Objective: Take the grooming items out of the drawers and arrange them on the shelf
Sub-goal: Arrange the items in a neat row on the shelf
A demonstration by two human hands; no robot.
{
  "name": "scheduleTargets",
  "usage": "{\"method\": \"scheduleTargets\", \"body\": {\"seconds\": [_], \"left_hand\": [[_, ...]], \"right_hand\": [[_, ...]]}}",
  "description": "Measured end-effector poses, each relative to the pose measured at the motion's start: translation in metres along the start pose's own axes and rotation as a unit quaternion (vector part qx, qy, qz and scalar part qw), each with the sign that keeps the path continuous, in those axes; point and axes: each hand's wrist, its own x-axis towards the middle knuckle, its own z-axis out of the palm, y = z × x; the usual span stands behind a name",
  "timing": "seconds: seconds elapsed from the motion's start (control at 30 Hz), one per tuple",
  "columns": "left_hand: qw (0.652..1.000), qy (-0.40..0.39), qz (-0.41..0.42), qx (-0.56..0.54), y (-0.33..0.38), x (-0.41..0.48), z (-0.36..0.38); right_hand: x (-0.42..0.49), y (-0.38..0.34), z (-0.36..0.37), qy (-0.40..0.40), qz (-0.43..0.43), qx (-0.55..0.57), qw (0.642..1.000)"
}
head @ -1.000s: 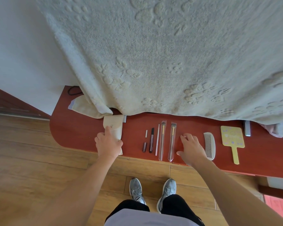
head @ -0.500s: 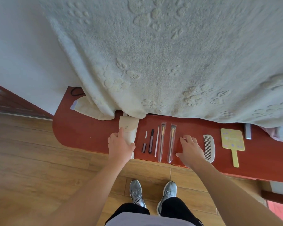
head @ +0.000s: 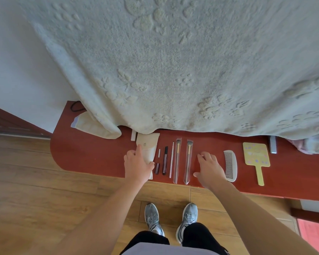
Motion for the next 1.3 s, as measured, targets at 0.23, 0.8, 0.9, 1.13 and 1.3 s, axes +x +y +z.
{"method": "scheduleTargets", "body": {"seconds": [0.23,0.8,0.9,1.13,1.3], "left_hand": [[1.0,0.007,0.011,0.021,-0.005,0.003,0.006],[0.999,0.014,0.013,0.039,-0.01,0.006,0.012],[0.999,0.017,0.016,0.043,-0.01,0.006,0.012],[0.998,0.006,0.018,0.056,-0.012,0.007,0.009],[0.998,0.005,0.03,0.058,-0.009,0.007,0.005]], "right_hand": [[0.001,0.0,0.0,0.0,-0.001,-0.002,1.0],[0.0,0.001,0.0,-0.006,-0.006,-0.018,1.0],[0.0,0.001,0.0,-0.005,-0.007,-0.015,1.0],[0.0,0.002,0.001,-0.002,-0.008,-0.01,1.0],[0.0,0.001,0.001,-0.002,-0.007,-0.009,1.0]]}}
